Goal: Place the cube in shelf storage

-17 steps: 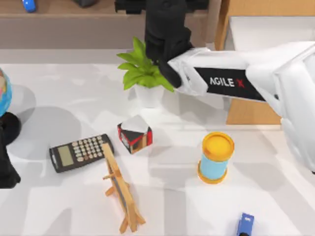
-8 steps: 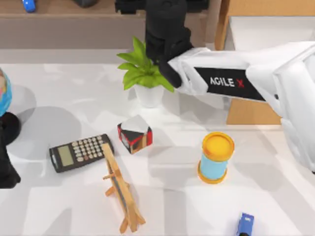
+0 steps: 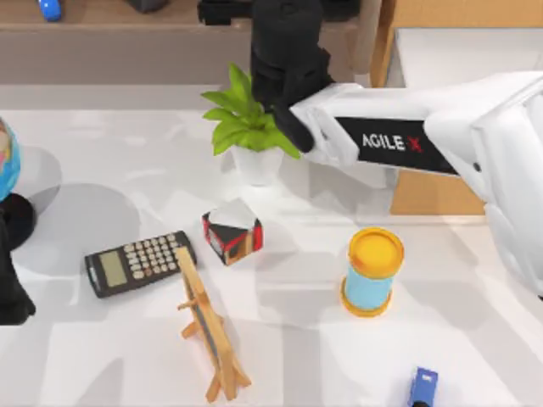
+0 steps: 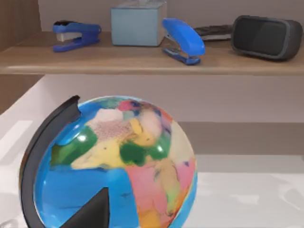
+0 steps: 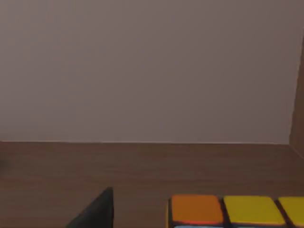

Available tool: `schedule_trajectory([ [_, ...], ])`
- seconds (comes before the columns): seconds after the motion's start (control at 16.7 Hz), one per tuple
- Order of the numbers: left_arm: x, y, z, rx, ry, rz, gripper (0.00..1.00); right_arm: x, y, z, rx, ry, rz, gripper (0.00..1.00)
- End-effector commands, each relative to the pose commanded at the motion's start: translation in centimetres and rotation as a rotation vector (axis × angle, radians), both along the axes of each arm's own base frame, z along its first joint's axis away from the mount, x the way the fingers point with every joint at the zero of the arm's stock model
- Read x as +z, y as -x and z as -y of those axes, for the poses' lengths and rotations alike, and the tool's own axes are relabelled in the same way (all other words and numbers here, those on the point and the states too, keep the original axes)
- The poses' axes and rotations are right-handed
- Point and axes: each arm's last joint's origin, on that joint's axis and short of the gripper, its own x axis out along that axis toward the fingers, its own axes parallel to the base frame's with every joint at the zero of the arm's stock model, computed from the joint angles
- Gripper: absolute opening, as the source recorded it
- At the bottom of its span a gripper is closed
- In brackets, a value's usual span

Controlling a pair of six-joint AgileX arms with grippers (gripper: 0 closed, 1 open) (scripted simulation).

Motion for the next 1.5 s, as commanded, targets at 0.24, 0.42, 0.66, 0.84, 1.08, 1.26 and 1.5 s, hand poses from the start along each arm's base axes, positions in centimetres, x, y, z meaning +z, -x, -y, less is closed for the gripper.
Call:
schedule_trajectory([
  [0.24,0.0,0.0,0.0,0.000,0.000,0.000,1.00,1.2,2.6,-0.2,0.081,0.059,0.082,1.00],
  [0.42,0.0,0.0,0.0,0.000,0.000,0.000,1.00,2.0,5.6,1.3,0.125,0.139,0.196,1.00],
  [0.66,0.0,0.0,0.0,0.000,0.000,0.000,1.00,1.6,10.9,5.8,0.117,0.320,0.337,1.00],
  [0.84,0.0,0.0,0.0,0.000,0.000,0.000,1.00,0.2,14.7,10.0,0.077,0.526,0.380,1.00],
  [1.08,0.0,0.0,0.0,0.000,0.000,0.000,1.00,-2.0,19.6,15.4,0.023,0.848,0.360,1.00],
  [1.26,0.0,0.0,0.0,0.000,0.000,0.000,1.00,-3.9,22.2,19.0,-0.009,1.113,0.277,1.00],
  [1.5,0.0,0.0,0.0,0.000,0.000,0.000,1.00,-6.4,23.2,23.2,-0.067,1.420,0.072,1.00],
])
